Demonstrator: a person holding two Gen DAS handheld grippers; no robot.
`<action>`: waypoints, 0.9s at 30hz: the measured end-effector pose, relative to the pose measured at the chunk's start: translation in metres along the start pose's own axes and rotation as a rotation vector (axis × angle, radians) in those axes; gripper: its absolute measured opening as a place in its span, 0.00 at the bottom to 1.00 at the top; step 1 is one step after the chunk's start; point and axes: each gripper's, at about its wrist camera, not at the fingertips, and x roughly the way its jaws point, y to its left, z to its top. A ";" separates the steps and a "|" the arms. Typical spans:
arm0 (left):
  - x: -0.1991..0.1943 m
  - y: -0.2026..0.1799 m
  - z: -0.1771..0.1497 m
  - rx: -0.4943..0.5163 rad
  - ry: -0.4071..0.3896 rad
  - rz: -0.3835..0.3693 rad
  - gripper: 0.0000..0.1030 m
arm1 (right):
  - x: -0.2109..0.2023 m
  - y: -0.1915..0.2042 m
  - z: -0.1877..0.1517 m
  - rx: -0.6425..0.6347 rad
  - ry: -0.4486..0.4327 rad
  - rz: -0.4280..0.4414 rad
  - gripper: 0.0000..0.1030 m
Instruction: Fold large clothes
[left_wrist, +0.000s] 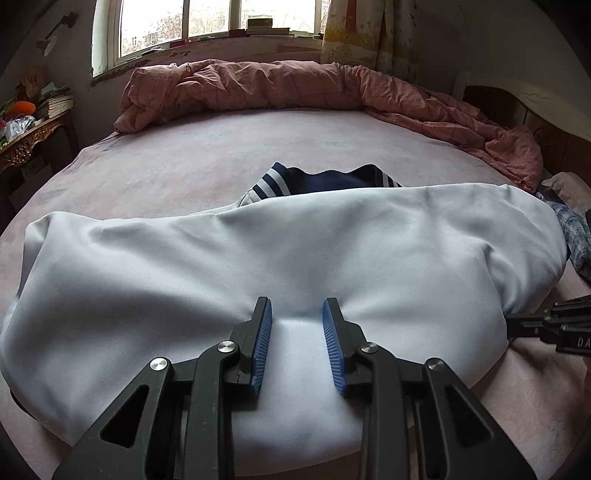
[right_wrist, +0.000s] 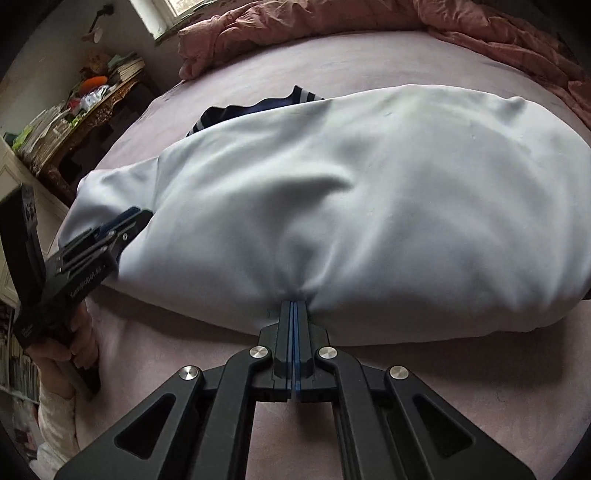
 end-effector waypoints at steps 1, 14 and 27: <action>0.000 0.000 0.000 -0.001 0.000 0.000 0.27 | 0.002 -0.003 0.006 0.032 -0.009 0.010 0.00; -0.043 -0.002 0.002 -0.006 -0.213 -0.022 0.37 | -0.041 0.018 0.019 0.027 -0.316 0.006 0.00; -0.042 -0.020 0.002 -0.056 0.005 -0.041 0.19 | -0.006 0.015 0.000 -0.001 -0.176 -0.022 0.00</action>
